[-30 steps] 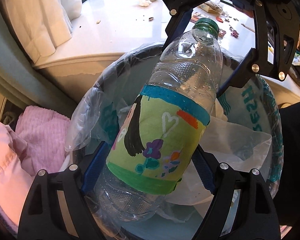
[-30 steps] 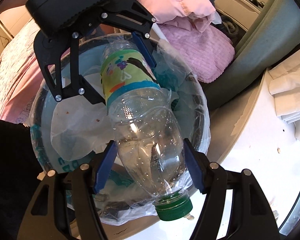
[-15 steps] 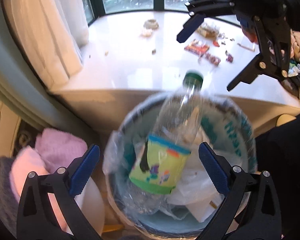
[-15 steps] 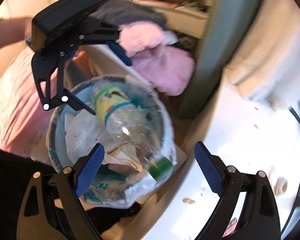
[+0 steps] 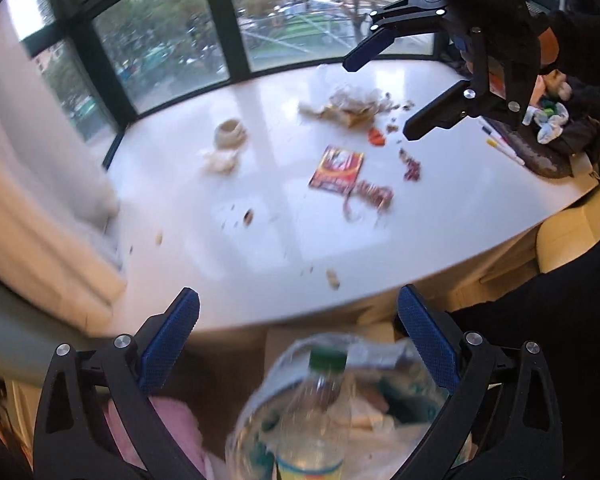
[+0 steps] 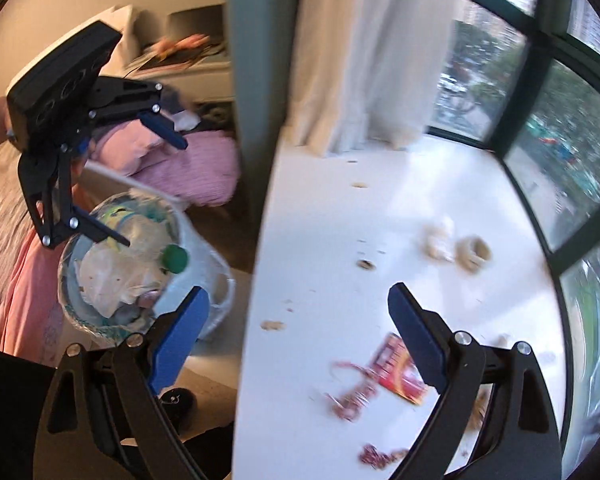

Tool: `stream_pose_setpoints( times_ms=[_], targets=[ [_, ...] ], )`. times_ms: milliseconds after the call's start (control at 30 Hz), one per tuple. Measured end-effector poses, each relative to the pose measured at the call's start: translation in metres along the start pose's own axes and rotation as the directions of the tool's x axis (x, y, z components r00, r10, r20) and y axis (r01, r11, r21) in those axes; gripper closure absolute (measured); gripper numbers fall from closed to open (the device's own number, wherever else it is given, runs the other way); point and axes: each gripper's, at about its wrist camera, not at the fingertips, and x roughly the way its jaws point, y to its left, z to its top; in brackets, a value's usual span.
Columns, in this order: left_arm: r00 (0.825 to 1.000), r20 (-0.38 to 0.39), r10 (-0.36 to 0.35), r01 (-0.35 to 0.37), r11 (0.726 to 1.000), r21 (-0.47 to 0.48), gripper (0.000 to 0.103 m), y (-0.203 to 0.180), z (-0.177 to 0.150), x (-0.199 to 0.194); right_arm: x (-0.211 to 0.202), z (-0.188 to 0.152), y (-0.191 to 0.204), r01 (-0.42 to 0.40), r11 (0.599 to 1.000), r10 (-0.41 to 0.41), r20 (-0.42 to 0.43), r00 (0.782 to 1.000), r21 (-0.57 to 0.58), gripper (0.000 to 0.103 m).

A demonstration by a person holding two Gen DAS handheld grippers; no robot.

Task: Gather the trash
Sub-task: 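Move both tools back to the plastic bag of peanut shells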

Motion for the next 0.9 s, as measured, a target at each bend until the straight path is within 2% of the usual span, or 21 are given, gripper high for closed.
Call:
stream_pose_setpoints(
  times_ms=[233,467,700,900],
  targets=[
    [0.996,0.051,-0.071,0.065,0.992,0.104,0.007,-0.021,0.075,0.021,-0.038,-0.026,-0.048,0.064,0.990,-0.070,0.047,0.996,0.122,0.015],
    [0.988,0.048,-0.148,0.138,0.975,0.174,0.007,-0.044,0.135,0.056,-0.059,-0.067,-0.093,0.120,0.963,-0.131,0.030,0.991,0.240,0.015],
    [0.974,0.008,-0.228,0.223,0.956,0.194,0.007,-0.064,0.177,0.105,-0.067,-0.127,-0.151,0.196,0.892,-0.210,-0.010,0.978,0.407,0.015],
    [0.968,-0.001,-0.252,0.248,0.952,0.182,0.007,-0.070,0.214,0.149,-0.065,-0.164,-0.192,0.224,0.833,-0.239,-0.037,0.970,0.505,0.015]
  ],
)
